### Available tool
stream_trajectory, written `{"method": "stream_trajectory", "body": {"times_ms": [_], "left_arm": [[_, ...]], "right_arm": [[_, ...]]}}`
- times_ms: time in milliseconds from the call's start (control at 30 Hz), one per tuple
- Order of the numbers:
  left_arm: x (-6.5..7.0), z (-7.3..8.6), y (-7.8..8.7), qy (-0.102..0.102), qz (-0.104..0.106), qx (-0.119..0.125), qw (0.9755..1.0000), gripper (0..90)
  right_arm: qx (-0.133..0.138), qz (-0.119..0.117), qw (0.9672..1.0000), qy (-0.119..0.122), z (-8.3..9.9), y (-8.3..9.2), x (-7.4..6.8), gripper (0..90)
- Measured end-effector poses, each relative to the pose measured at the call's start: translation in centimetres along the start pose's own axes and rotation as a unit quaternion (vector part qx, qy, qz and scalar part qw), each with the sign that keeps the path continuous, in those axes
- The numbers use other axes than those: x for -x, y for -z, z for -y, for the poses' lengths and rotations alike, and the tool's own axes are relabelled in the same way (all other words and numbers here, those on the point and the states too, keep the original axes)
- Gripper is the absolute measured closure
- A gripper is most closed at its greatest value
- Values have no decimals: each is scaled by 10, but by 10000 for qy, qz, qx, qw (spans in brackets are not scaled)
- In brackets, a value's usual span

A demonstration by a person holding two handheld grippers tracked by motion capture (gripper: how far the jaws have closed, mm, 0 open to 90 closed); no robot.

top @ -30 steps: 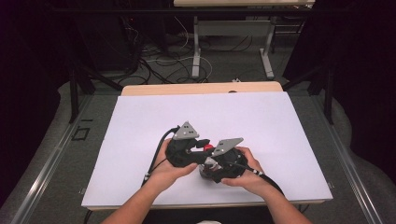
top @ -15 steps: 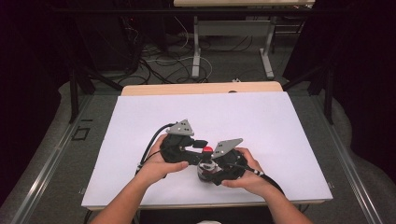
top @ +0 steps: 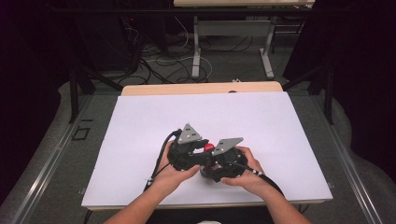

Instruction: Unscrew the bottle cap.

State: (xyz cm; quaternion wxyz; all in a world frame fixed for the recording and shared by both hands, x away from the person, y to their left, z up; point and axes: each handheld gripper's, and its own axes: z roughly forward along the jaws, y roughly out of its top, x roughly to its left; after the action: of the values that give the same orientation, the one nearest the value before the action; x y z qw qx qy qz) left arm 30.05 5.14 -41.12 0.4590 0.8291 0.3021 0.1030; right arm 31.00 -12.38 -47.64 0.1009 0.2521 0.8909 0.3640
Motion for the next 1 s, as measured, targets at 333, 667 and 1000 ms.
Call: {"method": "stream_trajectory", "body": {"times_ms": [333, 667, 1000], "left_arm": [[-32, -9, 1, -822, 1347, -435, 9865, 530], [-27, -4, -8, -761, 1024, -184, 9917, 609], [-4, -2, -11, -324, 7, 194, 9993, 537]], "right_arm": [[33, -286, 9994, 199, -2, 2, -2, 319], [54, -129, 9999, 87, -1, -1, 1, 319], [50, 132, 9999, -96, -2, 1, 5, 319]]}}
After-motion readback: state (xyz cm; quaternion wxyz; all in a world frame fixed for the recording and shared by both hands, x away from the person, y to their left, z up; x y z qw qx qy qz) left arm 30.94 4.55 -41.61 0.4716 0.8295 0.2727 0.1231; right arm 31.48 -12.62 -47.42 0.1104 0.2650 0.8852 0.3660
